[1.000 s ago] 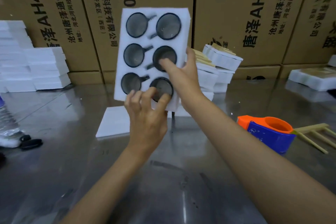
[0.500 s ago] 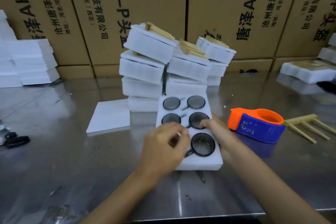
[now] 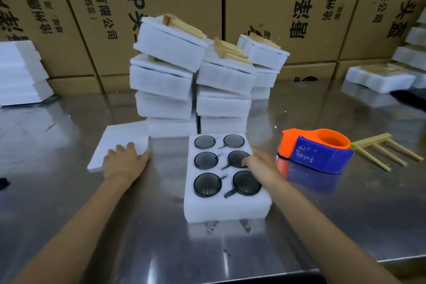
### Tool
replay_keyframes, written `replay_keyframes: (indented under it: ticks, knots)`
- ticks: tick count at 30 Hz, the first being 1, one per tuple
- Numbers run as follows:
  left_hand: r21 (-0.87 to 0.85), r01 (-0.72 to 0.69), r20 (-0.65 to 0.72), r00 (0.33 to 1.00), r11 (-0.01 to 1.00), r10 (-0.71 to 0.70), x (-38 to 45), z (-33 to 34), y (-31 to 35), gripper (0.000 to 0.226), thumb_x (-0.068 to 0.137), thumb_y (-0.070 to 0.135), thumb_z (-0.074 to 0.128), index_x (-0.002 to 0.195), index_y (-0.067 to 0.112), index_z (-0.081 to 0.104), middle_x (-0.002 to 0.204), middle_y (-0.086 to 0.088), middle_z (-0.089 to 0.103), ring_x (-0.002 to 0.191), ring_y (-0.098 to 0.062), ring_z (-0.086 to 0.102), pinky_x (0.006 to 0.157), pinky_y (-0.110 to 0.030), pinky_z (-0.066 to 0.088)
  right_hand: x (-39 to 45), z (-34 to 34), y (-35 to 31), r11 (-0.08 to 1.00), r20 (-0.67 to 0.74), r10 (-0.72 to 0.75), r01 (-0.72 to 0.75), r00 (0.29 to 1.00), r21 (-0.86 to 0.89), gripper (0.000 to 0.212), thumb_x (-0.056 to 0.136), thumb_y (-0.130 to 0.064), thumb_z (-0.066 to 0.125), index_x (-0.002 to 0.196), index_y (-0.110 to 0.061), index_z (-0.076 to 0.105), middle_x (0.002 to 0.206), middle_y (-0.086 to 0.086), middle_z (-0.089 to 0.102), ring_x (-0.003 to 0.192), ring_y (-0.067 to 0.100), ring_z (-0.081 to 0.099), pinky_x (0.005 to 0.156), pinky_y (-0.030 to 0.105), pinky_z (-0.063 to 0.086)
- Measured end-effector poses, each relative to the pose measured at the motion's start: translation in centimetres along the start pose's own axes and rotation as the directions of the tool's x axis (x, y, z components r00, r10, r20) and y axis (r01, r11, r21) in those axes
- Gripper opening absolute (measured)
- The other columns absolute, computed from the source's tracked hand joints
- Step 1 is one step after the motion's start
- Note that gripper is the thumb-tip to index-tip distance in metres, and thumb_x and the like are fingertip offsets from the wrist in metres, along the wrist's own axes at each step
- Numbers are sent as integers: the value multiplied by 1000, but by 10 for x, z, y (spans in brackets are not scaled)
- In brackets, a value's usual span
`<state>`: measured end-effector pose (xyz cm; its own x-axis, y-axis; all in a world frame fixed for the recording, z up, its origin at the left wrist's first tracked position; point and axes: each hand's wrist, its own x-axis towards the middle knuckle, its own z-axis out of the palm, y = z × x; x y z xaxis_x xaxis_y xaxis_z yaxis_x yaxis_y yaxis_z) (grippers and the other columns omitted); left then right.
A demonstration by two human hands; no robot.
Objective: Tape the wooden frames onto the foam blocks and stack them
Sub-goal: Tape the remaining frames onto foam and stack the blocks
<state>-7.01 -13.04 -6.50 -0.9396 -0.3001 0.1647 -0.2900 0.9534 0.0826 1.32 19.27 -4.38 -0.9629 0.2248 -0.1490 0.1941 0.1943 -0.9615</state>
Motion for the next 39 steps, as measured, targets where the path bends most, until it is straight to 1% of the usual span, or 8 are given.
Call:
replay_keyframes:
  ticks: [5, 15, 21, 25, 28, 31, 35, 39]
  knots:
    - [-71, -32, -195, 981, 997, 18, -17, -24, 0, 23, 97, 15, 45, 107, -1, 59, 102, -29, 67, 93, -47, 63, 73, -41, 43, 0, 0, 1, 1000, -7, -7, 7, 1000, 26, 32, 74, -5, 53, 90, -25, 72, 97, 1, 74, 95, 24, 68, 72, 29, 52]
    - [-102, -478, -466, 798, 872, 383, -153, -103, 76, 18, 88, 31, 54, 81, 17, 60, 83, -3, 54, 59, -32, 58, 49, -28, 29, -1, 0, 2, 999, 13, -12, 12, 1000, 40, 30, 76, -5, 53, 93, -20, 72, 96, 4, 73, 85, 23, 65, 69, 27, 50]
    - [-6, -768, -201, 628, 640, 752, -184, -97, 130, 36, 97, 42, 38, 118, 18, 55, 114, 1, 50, 95, -21, 48, 74, -34, 40, -3, -3, -2, 981, 33, -37, 30, 999, 194, 34, 104, -3, 40, 84, -28, 52, 82, -14, 51, 67, -9, 53, 52, 0, 38]
    - [-24, -770, -198, 629, 638, 752, -184, -86, 132, 43, 98, 50, 37, 119, 20, 59, 115, 1, 54, 95, -22, 51, 83, -35, 42, -6, -10, 3, 955, 27, 24, -31, 999, 296, 52, 99, -33, 39, 55, -28, 67, 60, -7, 66, 52, 6, 61, 46, 18, 45]
    - [-60, -798, -138, 602, 600, 787, -186, -78, 128, 70, 88, 72, 27, 131, 24, 56, 124, 5, 50, 109, -19, 47, 94, -34, 37, -9, -18, 0, 940, 128, 27, -68, 991, 333, 40, 86, -56, 52, 85, -26, 79, 89, -1, 78, 74, 14, 73, 66, 29, 55]
    - [-361, -745, -133, 636, 561, 760, -176, -80, 120, 77, 81, 81, 27, 132, 34, 59, 129, 17, 53, 117, -8, 45, 102, -29, 35, -12, -21, 5, 951, 164, -42, -11, 986, 308, 27, 82, -49, 70, 98, -28, 78, 99, -2, 77, 90, 14, 74, 76, 29, 58]
    - [-585, -595, -301, 790, 551, 534, -130, -69, 107, 47, 96, 51, 48, 138, 29, 54, 146, 8, 48, 136, -9, 37, 114, -37, 31, -14, -19, 5, 945, 186, -56, -8, 981, 326, 27, 94, -33, 65, 116, -20, 71, 109, 2, 75, 103, 21, 72, 96, 38, 53]
    - [-890, 1, 167, 931, 455, 325, -96, -49, 99, 61, 97, 36, 59, 152, 29, 32, 154, 6, 38, 137, -16, 44, 109, -36, 39, -13, -22, 1, 944, 208, -48, -24, 977, 329, 28, 94, -32, 66, 120, -20, 70, 111, 1, 75, 102, 20, 72, 98, 39, 53]
